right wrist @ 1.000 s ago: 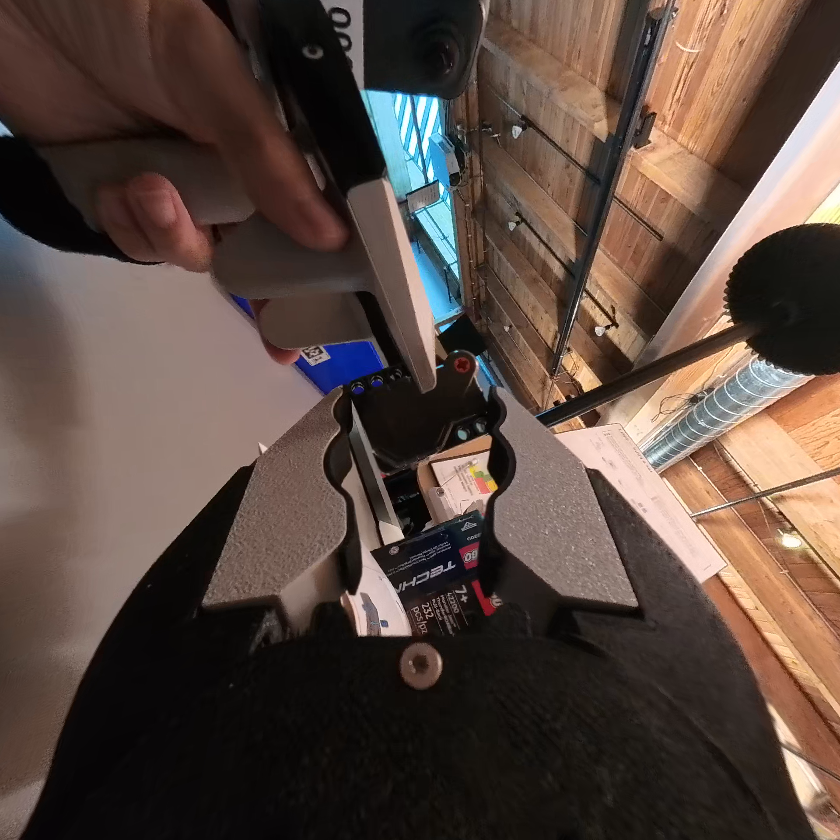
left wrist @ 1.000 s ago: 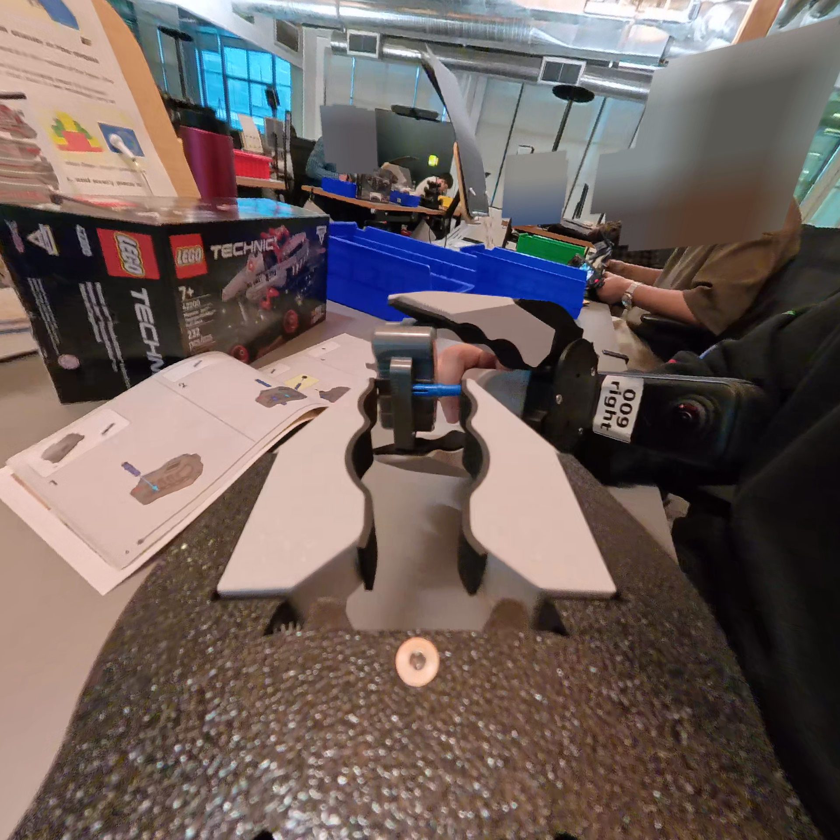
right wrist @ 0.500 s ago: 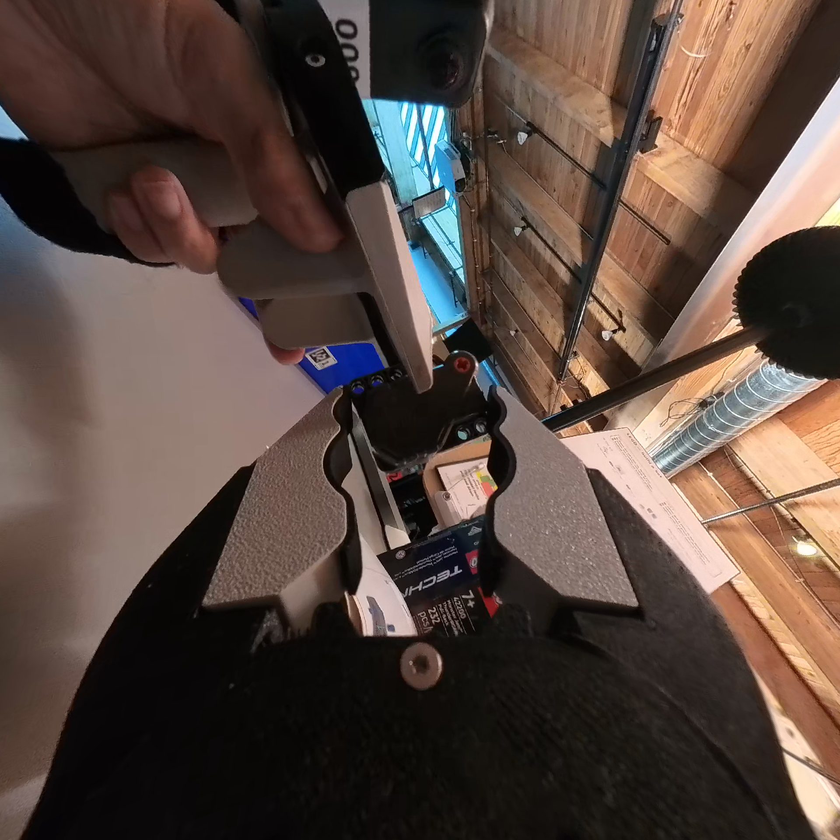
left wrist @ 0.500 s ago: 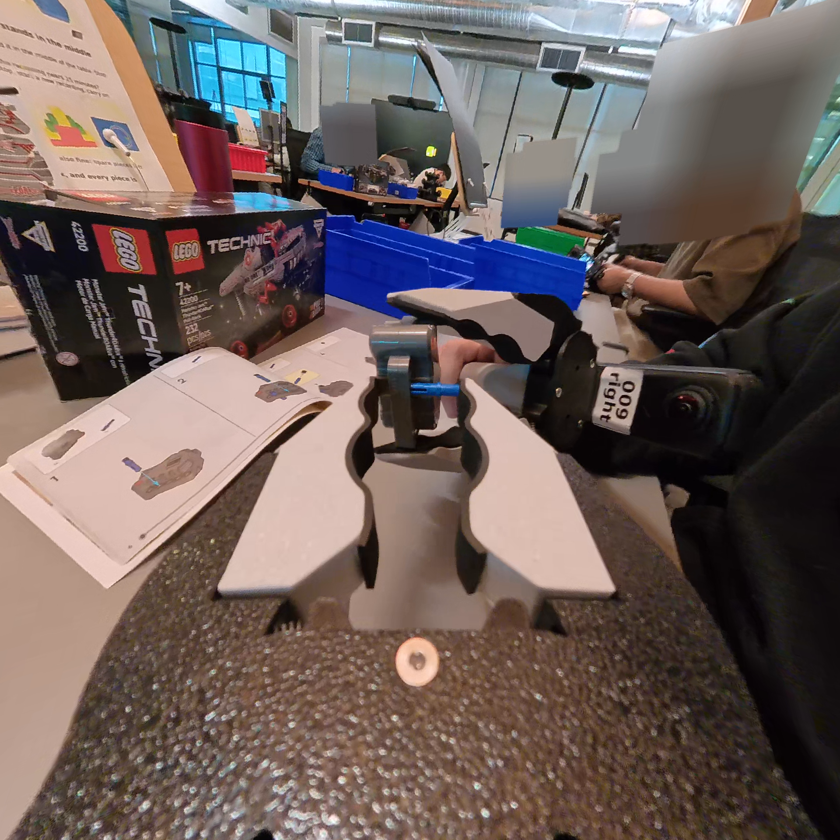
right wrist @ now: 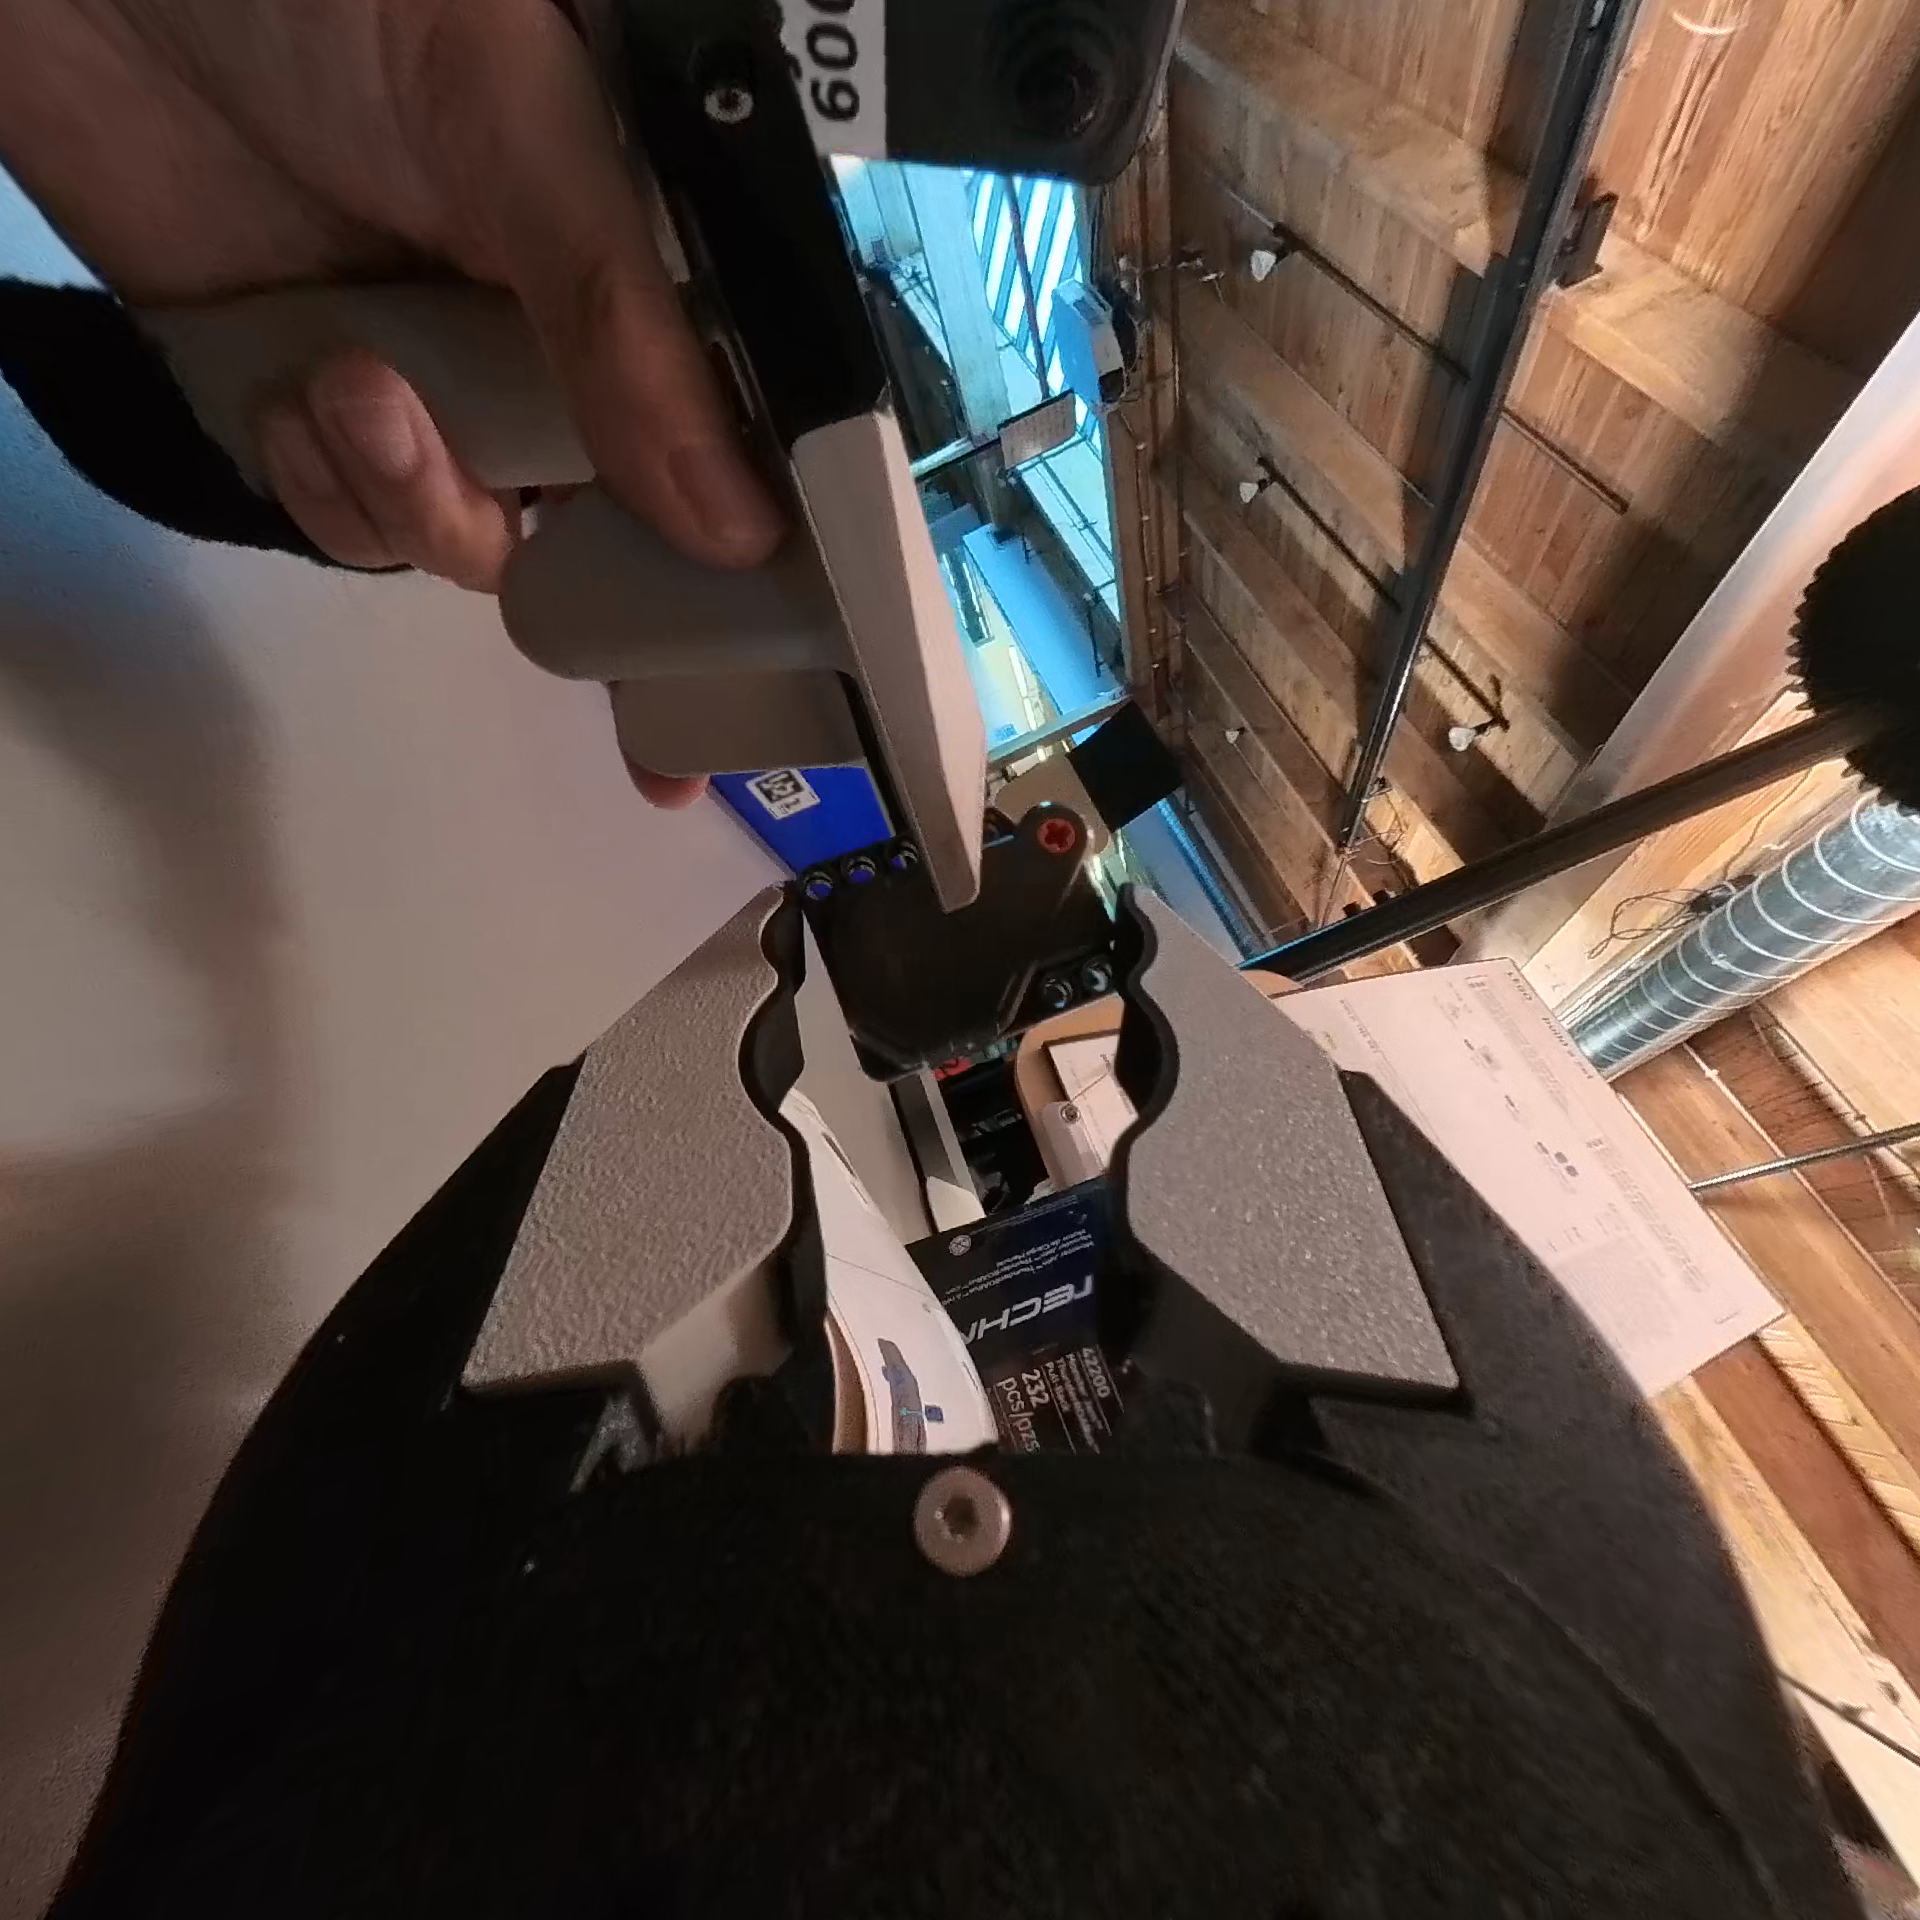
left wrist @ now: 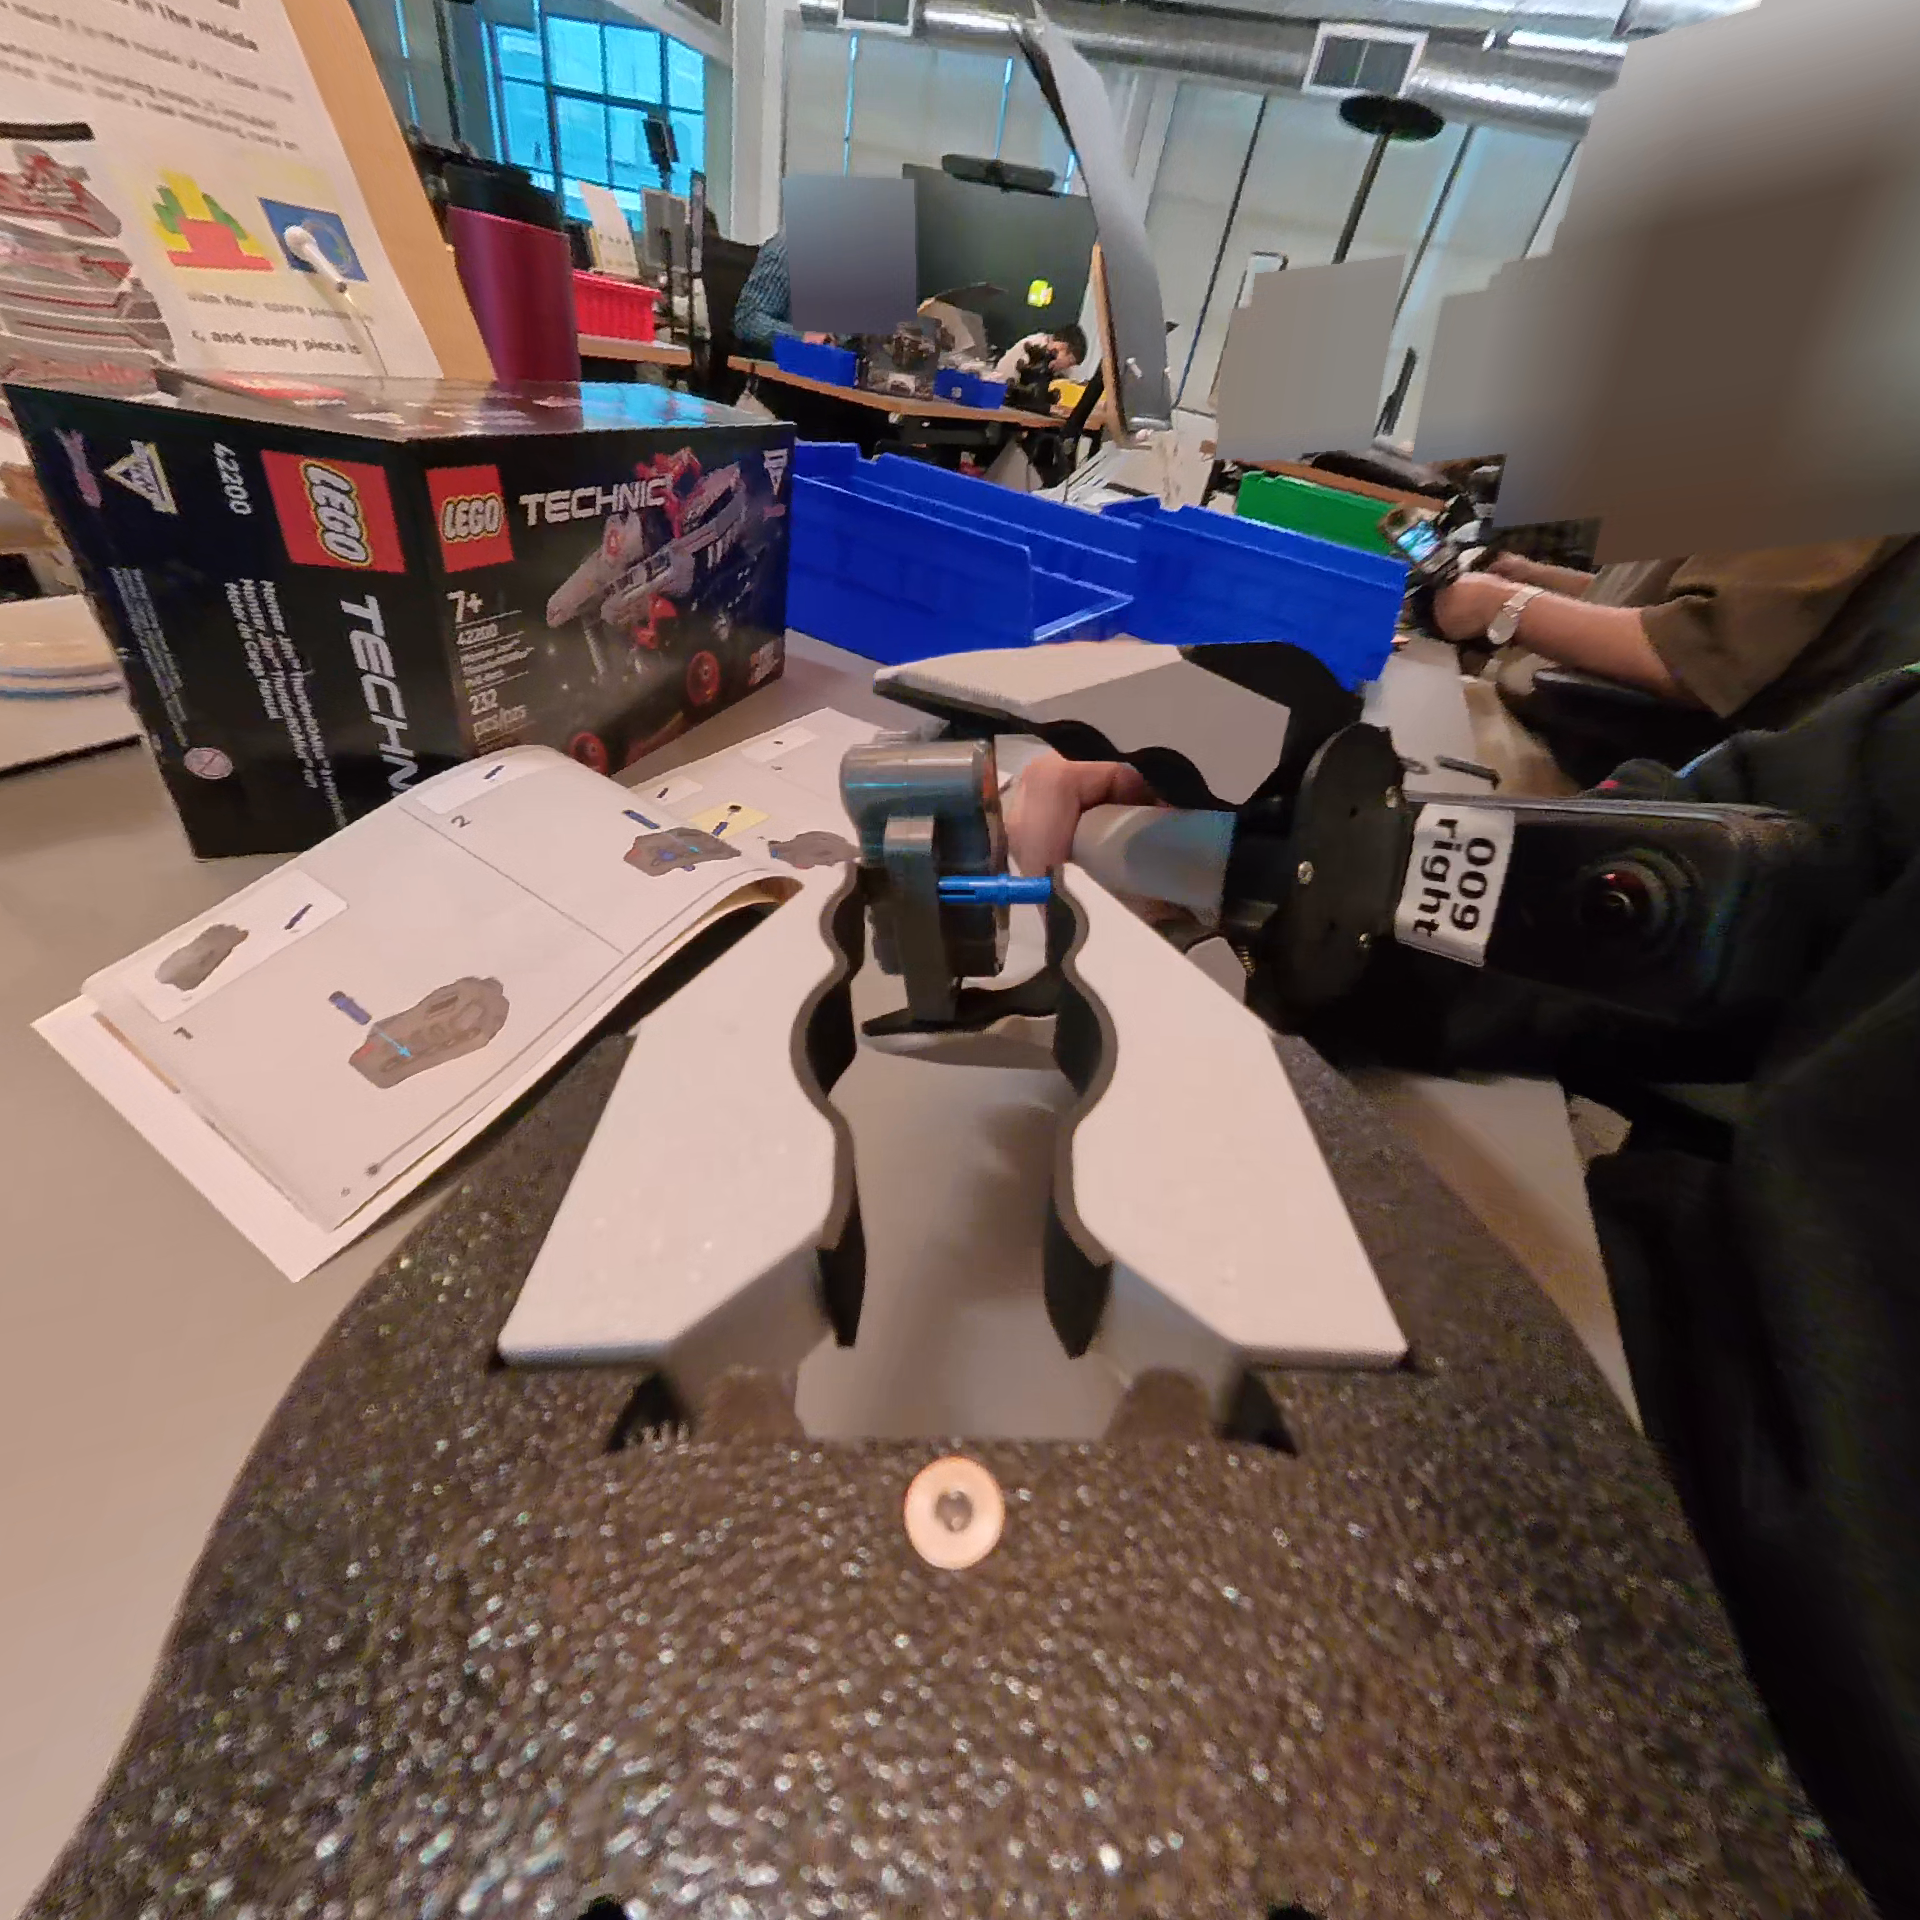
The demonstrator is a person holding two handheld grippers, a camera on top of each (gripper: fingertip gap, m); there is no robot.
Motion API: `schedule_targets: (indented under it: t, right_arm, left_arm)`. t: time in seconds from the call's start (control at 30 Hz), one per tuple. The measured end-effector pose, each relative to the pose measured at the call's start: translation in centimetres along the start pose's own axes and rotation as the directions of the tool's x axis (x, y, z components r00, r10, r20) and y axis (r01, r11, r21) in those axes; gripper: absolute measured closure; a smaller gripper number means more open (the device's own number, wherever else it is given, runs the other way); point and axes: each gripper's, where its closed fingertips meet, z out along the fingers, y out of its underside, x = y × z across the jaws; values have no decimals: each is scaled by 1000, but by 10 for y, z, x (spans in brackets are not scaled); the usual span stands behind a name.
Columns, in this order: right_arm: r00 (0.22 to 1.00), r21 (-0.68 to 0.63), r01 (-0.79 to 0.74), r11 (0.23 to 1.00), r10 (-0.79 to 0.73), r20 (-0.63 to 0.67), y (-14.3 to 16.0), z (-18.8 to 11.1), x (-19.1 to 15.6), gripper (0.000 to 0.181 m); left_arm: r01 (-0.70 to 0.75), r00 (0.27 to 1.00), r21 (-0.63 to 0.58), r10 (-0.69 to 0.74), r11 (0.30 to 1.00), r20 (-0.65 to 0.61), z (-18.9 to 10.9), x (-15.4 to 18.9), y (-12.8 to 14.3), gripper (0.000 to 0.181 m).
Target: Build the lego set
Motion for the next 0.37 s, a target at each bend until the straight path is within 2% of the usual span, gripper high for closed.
schedule_targets:
  t: [0.03, 0.1, 0.13, 0.23, 0.3, 0.37]
  right_arm:
    - [1000, -7, 13, 1000, -13, -6, 1, 0, 1, 123]
    - [999, -17, 11, 1000, -11, -34, 1, 2, 6, 109]
    - [1000, -13, 5, 1000, -5, -23, -1, 3, 5, 107]
    - [999, -69, 9, 998, -6, 47, 11, 6, -7, 115]
    - [999, -59, 10, 998, -7, 52, 13, 5, -6, 125]
    - [999, -51, 3, 999, -1, 51, 12, 4, -3, 126]
  left_arm:
    - [-5, 1000, -5, 5, 1000, 16, 1, -1, 0, 149]
    - [-29, 996, -41, 33, 999, 80, 4, -6, 2, 150]
    - [-56, 992, -70, 63, 996, 106, 5, -8, 4, 149]
    - [-95, 988, -110, 108, 989, 114, 10, -2, 6, 150]
    - [-103, 985, -139, 121, 985, 127, 11, -2, 8, 150]
    - [-110, 984, -129, 127, 985, 128, 11, 0, 5, 149]
